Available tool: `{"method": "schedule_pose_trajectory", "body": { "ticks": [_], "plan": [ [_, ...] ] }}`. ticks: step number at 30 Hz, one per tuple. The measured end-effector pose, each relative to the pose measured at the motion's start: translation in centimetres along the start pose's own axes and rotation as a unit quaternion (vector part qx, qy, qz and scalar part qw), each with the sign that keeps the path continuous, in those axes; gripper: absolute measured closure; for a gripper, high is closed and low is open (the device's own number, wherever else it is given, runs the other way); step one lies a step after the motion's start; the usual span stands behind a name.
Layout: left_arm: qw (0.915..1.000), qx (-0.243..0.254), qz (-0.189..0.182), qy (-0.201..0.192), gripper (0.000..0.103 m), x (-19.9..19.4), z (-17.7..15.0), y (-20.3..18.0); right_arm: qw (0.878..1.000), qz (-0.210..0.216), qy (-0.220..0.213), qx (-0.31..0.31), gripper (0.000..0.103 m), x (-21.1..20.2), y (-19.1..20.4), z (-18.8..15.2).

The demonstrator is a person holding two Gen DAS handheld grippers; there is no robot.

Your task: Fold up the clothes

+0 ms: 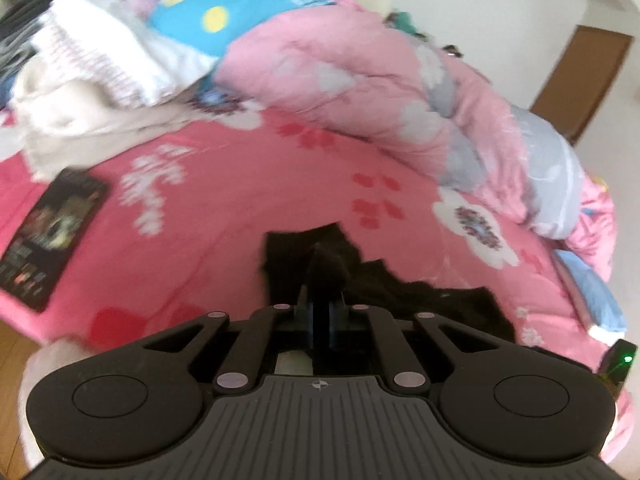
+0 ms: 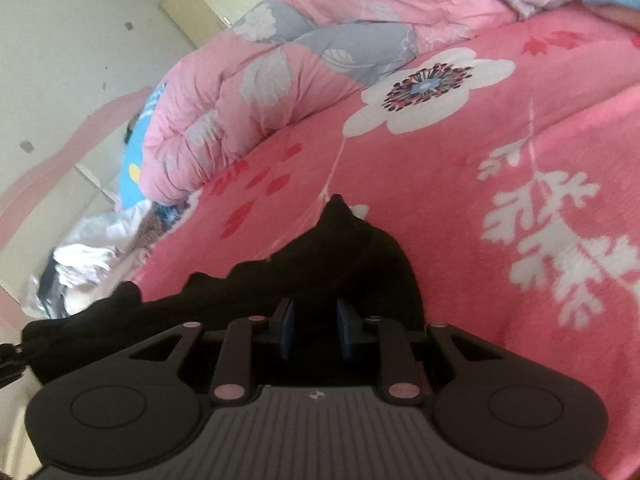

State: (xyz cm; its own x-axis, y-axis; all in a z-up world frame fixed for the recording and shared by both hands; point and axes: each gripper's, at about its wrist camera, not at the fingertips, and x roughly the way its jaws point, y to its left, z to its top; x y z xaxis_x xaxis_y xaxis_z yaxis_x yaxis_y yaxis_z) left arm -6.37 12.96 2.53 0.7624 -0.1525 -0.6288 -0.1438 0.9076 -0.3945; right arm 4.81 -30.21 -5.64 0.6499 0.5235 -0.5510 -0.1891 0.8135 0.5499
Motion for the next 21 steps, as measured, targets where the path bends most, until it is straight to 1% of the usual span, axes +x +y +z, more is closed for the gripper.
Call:
{"method": "schedule_pose_trajectory", "body": {
  "ticks": [2,4,6,7,8,10,11,13,14,16,18,19,20,21],
  "plan": [
    [0.999,-0.038,-0.001,0.025,0.098,0.2,-0.5,2.0,1.0,-0.013,0.002,-0.008,0.08,-0.1,0.3,-0.1],
    [0.9941,-0.081,-0.017,0.07,0.098,0.7,-1.4,4.0,0.999,-0.026,0.004,-0.019,0.081,-0.2,0.6,-0.1],
    [0.9879,-0.098,-0.033,0.116,0.095,1.2,-2.5,5.1,0.999,-0.037,0.007,-0.029,0.081,-0.2,0.9,-0.1],
    [0.986,-0.1,-0.038,0.128,0.091,1.1,-3.0,5.4,0.999,-0.041,0.008,-0.034,0.081,-0.2,1.1,-0.1],
    [0.986,-0.096,-0.04,0.131,0.089,0.8,-3.2,5.6,0.998,-0.045,0.01,-0.038,0.081,-0.2,1.2,-0.1],
    [0.9888,-0.081,-0.035,0.121,0.08,-0.6,-3.2,5.9,0.998,-0.051,0.013,-0.043,0.08,-0.1,1.4,0.0],
    [0.9917,-0.071,-0.025,0.104,0.076,-1.5,-3.0,6.1,0.997,-0.054,0.015,-0.045,0.08,-0.1,1.5,0.0],
    [0.9972,-0.046,-0.001,0.06,0.059,-3.5,-2.3,6.4,0.997,-0.058,0.018,-0.049,0.079,0.0,1.7,0.1],
    [0.9989,-0.032,0.008,0.033,0.056,-4.5,-1.8,6.5,0.997,-0.06,0.02,-0.051,0.079,0.0,1.8,0.1],
    [0.9998,0.008,0.017,-0.012,0.045,-5.7,-0.5,6.1,0.996,-0.06,0.022,-0.055,0.078,0.0,2.0,0.1],
    [0.9976,0.056,0.008,-0.04,0.039,-5.5,1.0,5.0,0.996,-0.06,0.025,-0.059,0.077,0.1,2.0,0.2],
    [0.9959,0.078,-0.003,-0.046,0.035,-4.7,1.8,4.1,0.996,-0.059,0.027,-0.06,0.077,0.1,2.0,0.3],
    [0.9935,0.1,-0.015,-0.052,0.034,-3.8,2.6,3.1,0.996,-0.059,0.028,-0.061,0.077,0.1,2.1,0.4],
    [0.9907,0.123,-0.032,-0.049,0.034,-2.6,3.3,2.1,0.996,-0.058,0.029,-0.061,0.076,0.1,2.1,0.4]
  ]
}}
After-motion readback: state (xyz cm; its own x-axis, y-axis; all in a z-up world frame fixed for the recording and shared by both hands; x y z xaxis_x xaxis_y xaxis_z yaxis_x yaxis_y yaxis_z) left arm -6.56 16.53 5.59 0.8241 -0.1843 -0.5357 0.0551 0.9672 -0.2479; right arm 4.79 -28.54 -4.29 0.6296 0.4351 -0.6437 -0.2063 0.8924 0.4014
